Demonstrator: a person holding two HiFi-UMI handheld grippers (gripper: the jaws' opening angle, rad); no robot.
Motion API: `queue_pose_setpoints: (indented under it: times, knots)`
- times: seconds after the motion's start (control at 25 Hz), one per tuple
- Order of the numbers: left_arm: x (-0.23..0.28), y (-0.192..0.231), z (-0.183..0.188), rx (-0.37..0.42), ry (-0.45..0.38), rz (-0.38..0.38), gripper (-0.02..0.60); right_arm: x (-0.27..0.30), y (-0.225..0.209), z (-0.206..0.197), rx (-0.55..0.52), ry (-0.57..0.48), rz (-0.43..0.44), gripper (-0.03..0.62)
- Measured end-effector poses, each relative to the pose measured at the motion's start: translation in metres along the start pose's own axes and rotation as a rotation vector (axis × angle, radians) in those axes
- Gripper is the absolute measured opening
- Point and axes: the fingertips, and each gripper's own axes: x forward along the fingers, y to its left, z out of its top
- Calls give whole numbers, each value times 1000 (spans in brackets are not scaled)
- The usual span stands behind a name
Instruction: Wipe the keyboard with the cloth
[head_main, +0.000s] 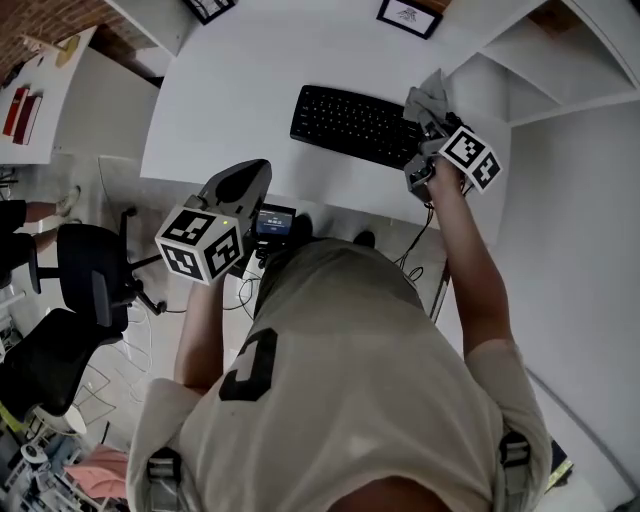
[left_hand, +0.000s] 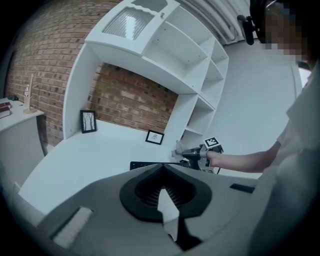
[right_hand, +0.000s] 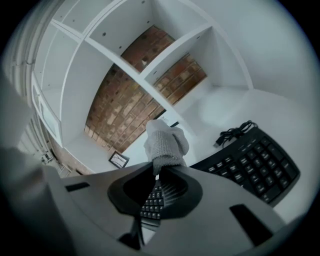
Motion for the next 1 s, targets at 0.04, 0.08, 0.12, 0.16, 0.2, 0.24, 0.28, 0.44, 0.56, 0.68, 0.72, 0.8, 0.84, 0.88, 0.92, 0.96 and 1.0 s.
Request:
queue_pose_setpoints:
  times: [0.04,0.08,0.12,0.16,0.2,0.24,0.28,0.44,0.56,0.68,0.72,0.8,0.84,0.88,0.92,0.96,1.0]
  knots:
    - [-1,2,-3,-7,2,3,5,6,9,-7,-2,20,21,16]
    - [-3,5,-5,-16,0,7,3,13,20,-14,-5,42,43,17]
    - [-5,8,-6,-26,-5,12,5,20,32,-21,-10,65,69,17]
    - [-8,13,-6,-37,-11,18,5,28,45,-28,-15,90,95,17]
    - [-12,17,-7,-48,-15,25,4,36,59,-36,-18,118,120,15]
    - [-15,22,-8,-57,-15,32,5,44,71,-45,-21,147,141,17]
    - [-16,25,-10,-63,-12,37,5,52,80,-55,-25,176,156,16]
    - [-21,36,-17,-80,0,44,5,82,107,-91,-53,277,177,17]
    - [-25,46,-20,-92,5,45,5,101,120,-114,-56,322,173,15]
    - [-30,55,-21,-99,10,44,5,114,128,-129,-60,349,162,16]
    - [-30,56,-22,-100,15,40,5,118,129,-134,-60,361,159,17]
    - [-28,56,-25,-100,27,28,5,125,129,-143,-55,389,147,15]
    - [-26,56,-27,-101,31,22,3,129,127,-146,-53,399,136,15]
    - [-25,57,-28,-103,34,15,5,133,124,-149,-54,405,123,15]
    - [-24,57,-29,-107,36,9,5,137,122,-152,-59,410,108,15]
    - [-23,57,-30,-111,38,2,5,140,120,-155,-65,416,95,15]
    - [-23,58,-30,-114,40,-3,5,142,119,-158,-72,422,84,15]
